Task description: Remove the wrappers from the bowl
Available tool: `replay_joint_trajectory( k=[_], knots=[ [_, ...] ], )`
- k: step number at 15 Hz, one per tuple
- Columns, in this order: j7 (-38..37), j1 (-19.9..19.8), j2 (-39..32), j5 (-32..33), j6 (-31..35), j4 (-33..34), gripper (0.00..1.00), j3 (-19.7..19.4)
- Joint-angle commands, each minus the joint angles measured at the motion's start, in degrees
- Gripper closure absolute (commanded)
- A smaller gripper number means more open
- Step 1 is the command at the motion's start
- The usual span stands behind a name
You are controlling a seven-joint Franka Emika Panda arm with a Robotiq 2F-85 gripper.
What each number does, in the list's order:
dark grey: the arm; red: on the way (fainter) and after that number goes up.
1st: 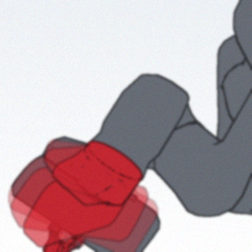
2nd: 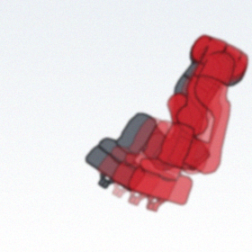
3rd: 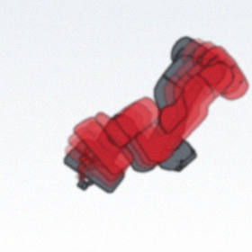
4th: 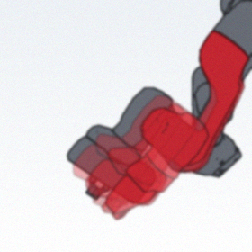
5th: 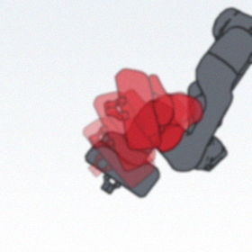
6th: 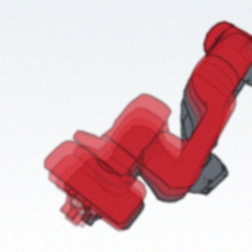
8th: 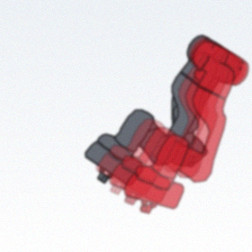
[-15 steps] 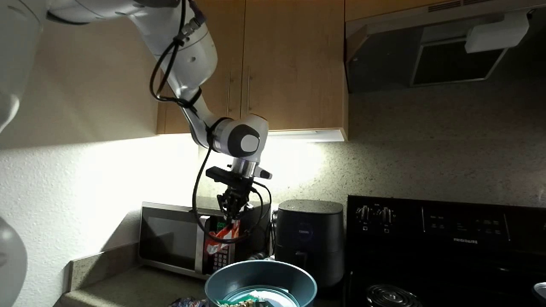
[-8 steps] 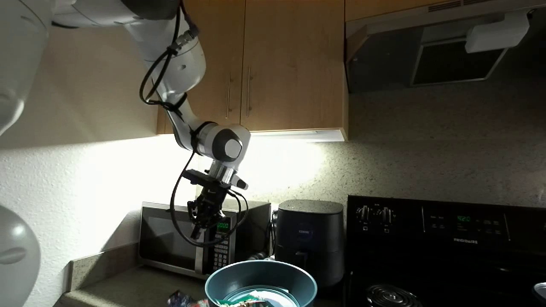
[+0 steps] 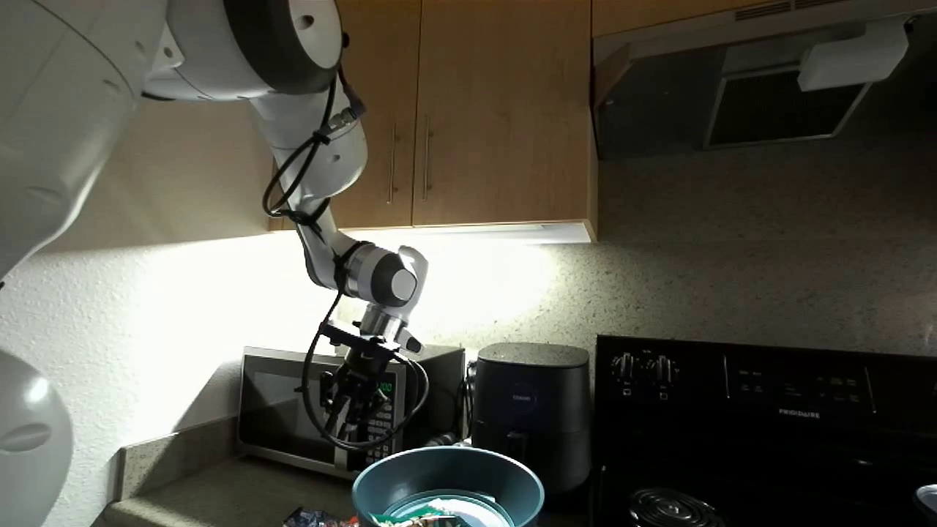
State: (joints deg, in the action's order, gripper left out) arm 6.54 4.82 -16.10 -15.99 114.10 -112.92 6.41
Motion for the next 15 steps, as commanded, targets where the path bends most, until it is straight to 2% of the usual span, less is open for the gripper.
replay_joint_trajectory(
  k=[1, 6, 8, 15],
  knots=[
    [-0.6, -0.4, 0.8, -0.2, 0.5, -0.8, 0.43, 0.0],
    [-4.9, -3.0, 5.8, -2.6, 6.3, -8.3, 0.1, -3.4],
    [-6.2, -4.5, 7.4, -4.4, 9.3, -11.9, 0.0, -4.9],
    [-13.8, -7.3, 9.5, -5.9, 22.0, -22.7, 0.0, -9.0]
  ],
)
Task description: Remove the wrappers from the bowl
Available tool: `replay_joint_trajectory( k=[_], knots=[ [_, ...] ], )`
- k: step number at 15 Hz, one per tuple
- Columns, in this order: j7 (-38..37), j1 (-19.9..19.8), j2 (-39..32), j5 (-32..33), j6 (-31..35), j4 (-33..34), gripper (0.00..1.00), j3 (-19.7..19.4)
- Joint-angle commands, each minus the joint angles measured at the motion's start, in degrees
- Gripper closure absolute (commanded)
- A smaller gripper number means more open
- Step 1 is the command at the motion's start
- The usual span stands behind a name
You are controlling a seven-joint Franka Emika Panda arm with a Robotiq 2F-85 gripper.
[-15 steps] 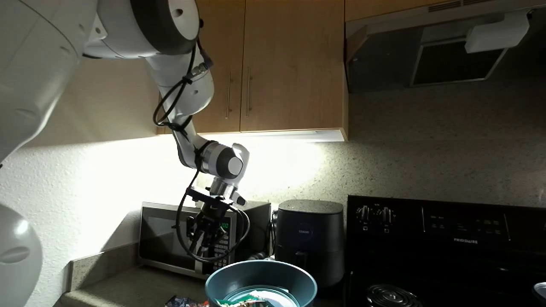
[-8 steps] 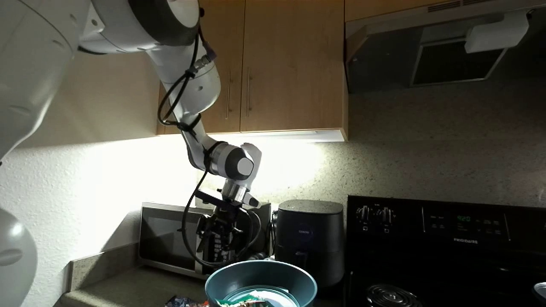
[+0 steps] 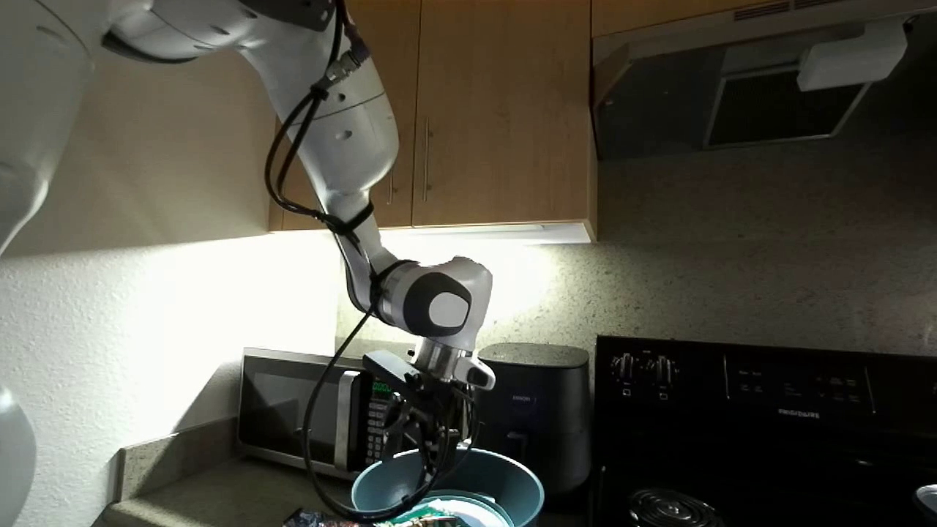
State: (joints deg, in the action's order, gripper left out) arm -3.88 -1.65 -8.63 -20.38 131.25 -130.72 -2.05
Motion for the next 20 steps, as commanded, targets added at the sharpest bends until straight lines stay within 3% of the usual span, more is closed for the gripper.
replay_joint_trajectory(
  k=[1, 9, 14, 15, 17, 20],
  knots=[
    [-4.5, -0.9, 1.9, -1.7, 6.0, -5.7, 0.0, -0.7],
    [-16.8, -0.5, -0.9, 0.7, 17.6, -7.8, 0.0, -2.4],
    [-18.5, -0.2, -4.3, 0.5, 19.0, -4.9, 0.02, -2.0],
    [-18.8, -0.1, -4.9, 0.6, 18.5, -4.3, 0.26, -2.0],
    [-19.7, 0.2, -6.0, 1.3, 17.8, -3.1, 0.31, -2.2],
    [-20.2, 0.4, -7.2, 1.4, 17.0, -1.5, 0.51, -2.2]
  ],
)
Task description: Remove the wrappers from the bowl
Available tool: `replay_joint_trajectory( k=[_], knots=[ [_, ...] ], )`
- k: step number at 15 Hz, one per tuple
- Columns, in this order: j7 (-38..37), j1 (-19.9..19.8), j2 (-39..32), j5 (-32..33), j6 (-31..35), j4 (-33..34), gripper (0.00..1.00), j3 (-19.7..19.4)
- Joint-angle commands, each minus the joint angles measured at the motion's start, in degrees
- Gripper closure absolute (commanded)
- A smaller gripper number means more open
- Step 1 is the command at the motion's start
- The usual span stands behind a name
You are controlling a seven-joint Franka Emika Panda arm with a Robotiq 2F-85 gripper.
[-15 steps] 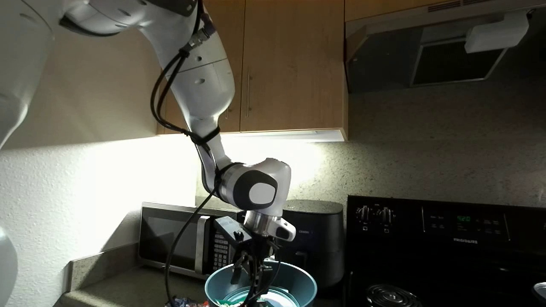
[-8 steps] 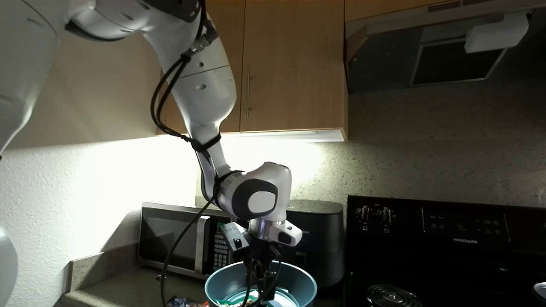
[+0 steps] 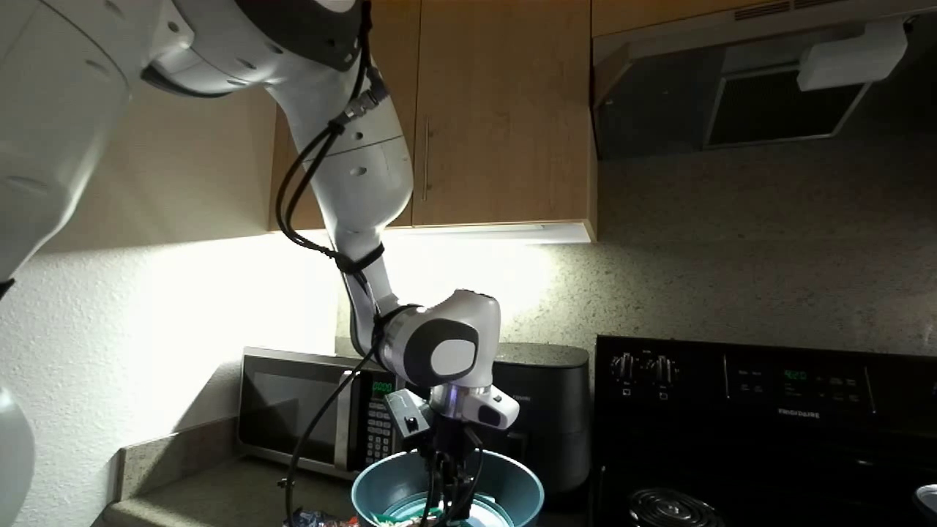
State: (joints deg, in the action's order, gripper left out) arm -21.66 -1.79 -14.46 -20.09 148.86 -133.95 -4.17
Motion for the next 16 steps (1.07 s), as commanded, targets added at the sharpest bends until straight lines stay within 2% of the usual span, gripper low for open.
replay_joint_trajectory(
  k=[1, 8, 16],
  knots=[
    [-2.4, 0.4, -1.7, 0.9, -1.0, 2.1, 0.58, 0.0],
    [0.6, -0.4, -1.1, -1.7, -2.8, 4.0, 0.99, 1.5],
    [5.8, 0.6, 6.1, -2.9, 1.2, 2.6, 0.97, 5.8]
  ],
)
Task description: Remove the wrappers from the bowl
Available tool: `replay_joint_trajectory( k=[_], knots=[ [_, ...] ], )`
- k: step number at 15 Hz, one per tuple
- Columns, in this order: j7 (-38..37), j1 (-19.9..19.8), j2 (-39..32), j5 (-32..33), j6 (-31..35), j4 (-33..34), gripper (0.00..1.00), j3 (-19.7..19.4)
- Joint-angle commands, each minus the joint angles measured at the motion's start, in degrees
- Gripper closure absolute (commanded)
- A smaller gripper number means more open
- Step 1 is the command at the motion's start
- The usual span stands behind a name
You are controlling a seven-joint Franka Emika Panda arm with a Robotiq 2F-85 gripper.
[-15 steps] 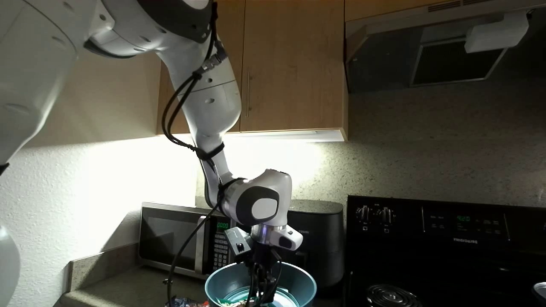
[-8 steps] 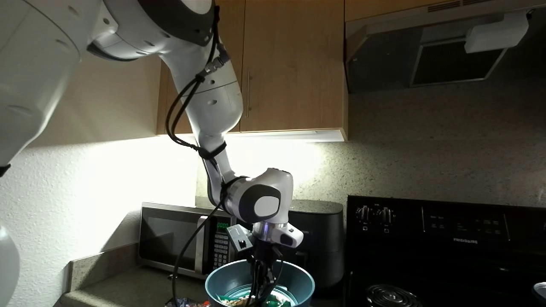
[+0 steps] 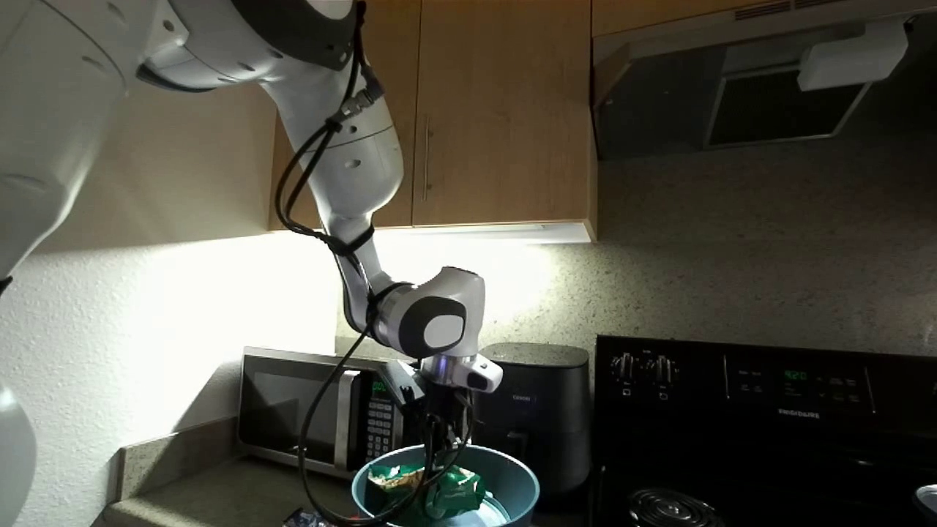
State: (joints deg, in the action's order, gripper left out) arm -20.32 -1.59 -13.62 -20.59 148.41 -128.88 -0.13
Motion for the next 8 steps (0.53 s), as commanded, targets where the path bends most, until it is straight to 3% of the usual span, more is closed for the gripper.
replay_joint_trajectory(
  k=[1, 8],
  knots=[
    [5.7, 0.6, 6.7, -2.8, 1.5, -2.8, 0.97, 2.4],
    [8.7, 4.2, 14.0, -1.5, -0.4, -3.2, 0.97, 4.4]
  ],
)
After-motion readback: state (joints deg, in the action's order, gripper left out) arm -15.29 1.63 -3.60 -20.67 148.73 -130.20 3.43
